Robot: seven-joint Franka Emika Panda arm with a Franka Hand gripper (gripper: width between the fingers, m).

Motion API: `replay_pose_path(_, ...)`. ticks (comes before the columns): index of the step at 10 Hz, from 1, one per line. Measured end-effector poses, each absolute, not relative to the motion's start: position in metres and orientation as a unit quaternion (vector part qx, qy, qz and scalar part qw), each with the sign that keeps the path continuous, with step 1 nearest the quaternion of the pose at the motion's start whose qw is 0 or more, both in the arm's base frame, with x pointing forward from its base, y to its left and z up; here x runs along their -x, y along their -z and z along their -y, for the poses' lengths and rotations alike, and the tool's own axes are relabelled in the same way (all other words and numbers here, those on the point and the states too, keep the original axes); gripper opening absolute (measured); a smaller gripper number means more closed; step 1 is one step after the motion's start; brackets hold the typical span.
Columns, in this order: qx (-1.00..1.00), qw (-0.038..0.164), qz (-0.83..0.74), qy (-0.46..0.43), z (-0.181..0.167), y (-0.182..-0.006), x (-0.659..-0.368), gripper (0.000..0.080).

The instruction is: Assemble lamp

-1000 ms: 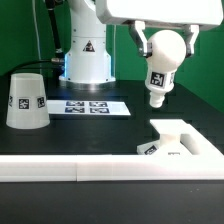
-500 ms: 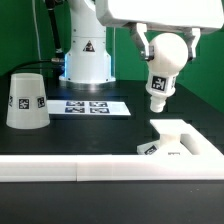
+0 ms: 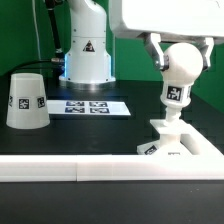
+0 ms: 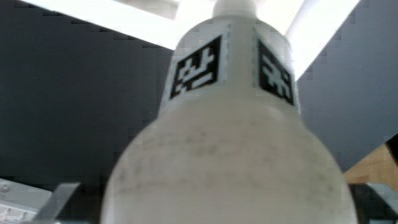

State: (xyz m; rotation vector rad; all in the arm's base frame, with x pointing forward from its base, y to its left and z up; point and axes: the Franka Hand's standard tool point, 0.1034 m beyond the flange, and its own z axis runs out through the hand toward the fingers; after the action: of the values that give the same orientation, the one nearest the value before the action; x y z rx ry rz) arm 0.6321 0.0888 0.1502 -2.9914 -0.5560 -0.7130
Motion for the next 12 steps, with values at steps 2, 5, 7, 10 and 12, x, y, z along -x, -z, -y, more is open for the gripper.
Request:
replay_pose_path(2,0.956,0.008,0.178,0.233,-0.09,-0.149,-0.631,0.0579)
replay_pose_path(5,0.956,0.008,0.18,0.23,-0.092,-0.147,-0.629,0.0579)
replay_pose_path(7,0.957,0.008,0.181,0.227,-0.092,-0.144,-0.625,0.0579)
replay_pose_path(10,0.958,0.009,0.182,0.223,-0.093,-0.137,-0.619,0.0579)
replay_pose_path(12,0.957,0.009,0.185,0.225,-0.096,-0.131,-0.614,0.0579)
